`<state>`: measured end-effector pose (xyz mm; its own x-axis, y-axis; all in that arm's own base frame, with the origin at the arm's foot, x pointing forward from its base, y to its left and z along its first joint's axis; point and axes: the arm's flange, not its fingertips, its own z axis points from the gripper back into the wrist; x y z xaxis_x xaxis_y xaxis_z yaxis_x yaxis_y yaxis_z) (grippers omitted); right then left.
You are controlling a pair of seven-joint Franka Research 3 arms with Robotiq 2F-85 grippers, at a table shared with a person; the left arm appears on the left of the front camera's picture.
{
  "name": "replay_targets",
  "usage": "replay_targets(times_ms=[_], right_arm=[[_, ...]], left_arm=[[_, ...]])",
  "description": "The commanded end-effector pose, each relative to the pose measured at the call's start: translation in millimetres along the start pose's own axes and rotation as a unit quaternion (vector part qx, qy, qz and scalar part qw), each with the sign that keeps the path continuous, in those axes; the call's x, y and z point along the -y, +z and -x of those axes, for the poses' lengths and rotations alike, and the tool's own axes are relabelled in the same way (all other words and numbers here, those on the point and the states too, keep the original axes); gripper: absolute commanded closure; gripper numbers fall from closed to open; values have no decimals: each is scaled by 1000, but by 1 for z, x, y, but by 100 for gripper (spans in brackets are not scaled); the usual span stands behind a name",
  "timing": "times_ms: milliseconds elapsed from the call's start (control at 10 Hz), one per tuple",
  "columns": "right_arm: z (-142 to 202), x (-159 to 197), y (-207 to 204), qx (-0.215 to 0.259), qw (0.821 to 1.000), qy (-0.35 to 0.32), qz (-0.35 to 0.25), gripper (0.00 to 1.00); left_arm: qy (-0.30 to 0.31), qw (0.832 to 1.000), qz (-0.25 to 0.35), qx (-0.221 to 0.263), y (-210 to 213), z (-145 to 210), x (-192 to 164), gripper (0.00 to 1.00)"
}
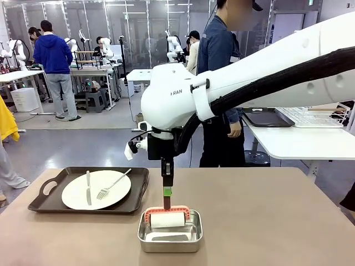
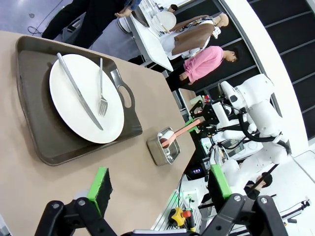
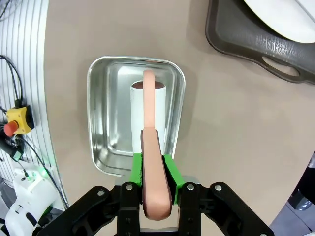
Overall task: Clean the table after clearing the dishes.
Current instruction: Place the Lint Roller back on top of the Airtight Container.
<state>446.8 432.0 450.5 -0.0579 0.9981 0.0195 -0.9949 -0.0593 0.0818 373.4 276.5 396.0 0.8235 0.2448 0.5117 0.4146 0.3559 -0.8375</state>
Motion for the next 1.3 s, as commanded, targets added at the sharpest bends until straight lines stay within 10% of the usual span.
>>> replay_targets(times_ms=[0,700,1000,1200], right_arm=[[-3,3,-1,-2,1000,-13,5,78],[12,29,-37,23,999,-35,-5,78],[17,26,-25,17,999,-32,6,2],[20,25,-23,18,999,-31,-2,0]], left_arm=[[-5,1000,0,-4,3,2,2,0],[-5,1000,0,-4,3,2,2,0],[-5,1000,0,-4,3,2,2,0],[-5,1000,0,-4,3,2,2,0]])
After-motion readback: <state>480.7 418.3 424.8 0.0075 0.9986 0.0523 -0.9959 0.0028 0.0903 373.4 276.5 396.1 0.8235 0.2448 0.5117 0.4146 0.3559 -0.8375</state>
